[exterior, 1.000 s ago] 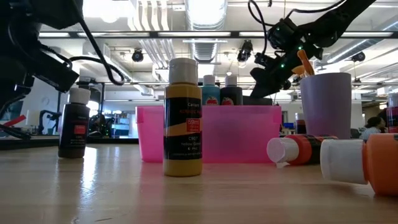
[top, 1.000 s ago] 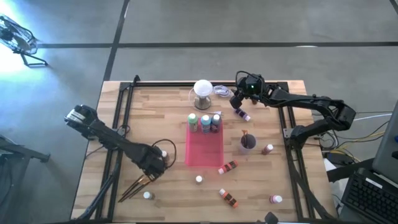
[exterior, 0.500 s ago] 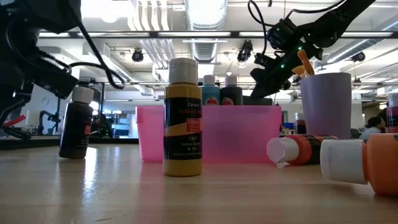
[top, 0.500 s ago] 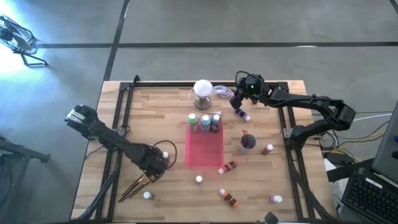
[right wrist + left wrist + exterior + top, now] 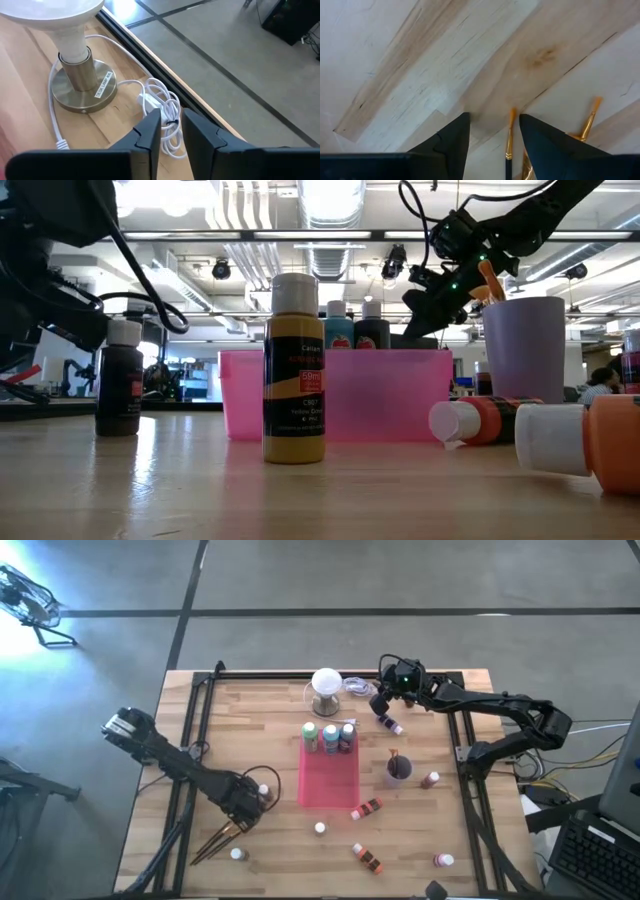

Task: Pick & Place Paint Supplies
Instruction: Put the orange paintbrush into the purple cup

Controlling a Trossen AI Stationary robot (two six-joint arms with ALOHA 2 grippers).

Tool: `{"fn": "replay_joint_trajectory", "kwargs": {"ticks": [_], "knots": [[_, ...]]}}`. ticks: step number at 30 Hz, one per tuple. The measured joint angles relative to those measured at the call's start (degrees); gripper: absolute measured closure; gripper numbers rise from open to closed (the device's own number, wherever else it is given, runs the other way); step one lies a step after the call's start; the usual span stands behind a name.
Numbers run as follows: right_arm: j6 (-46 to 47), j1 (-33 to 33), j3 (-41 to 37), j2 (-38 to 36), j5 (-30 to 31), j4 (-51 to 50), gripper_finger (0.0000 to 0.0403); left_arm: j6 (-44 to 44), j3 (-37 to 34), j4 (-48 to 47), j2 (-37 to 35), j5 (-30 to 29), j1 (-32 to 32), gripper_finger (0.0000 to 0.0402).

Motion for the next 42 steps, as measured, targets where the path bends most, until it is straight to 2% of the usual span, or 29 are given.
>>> {"fn": "replay_joint_trajectory", "kwargs": {"ticks": [7,15,25,33,42], "knots": [[-0.01,0.0,0.0,-0.02,0.02,-0.01,0.0344,-0.77,0.0,0.58,0.04,-0.01,-0.02,0.0246],[0.01,-0.02,0.02,-0.04,0.02,-0.02,0.0351,-0.95,0.02,1.5,0.11,0.01,-0.02,0.0311],[0.01,-0.02,0.02,-0.04,0.04,-0.02,0.0321,0.19,0.07,1.54,-0.01,-0.08,-0.02,0.0394],[0.0,-0.04,0.02,-0.04,0.04,-0.02,0.0298,0.29,-0.08,0.43,-2.15,-0.33,0.0,0.0398],[0.01,-0.02,0.02,-0.04,0.04,-0.02,0.0281,1.44,0.02,-7.61,-12.1,-0.34,0.02,0.0399]]}}
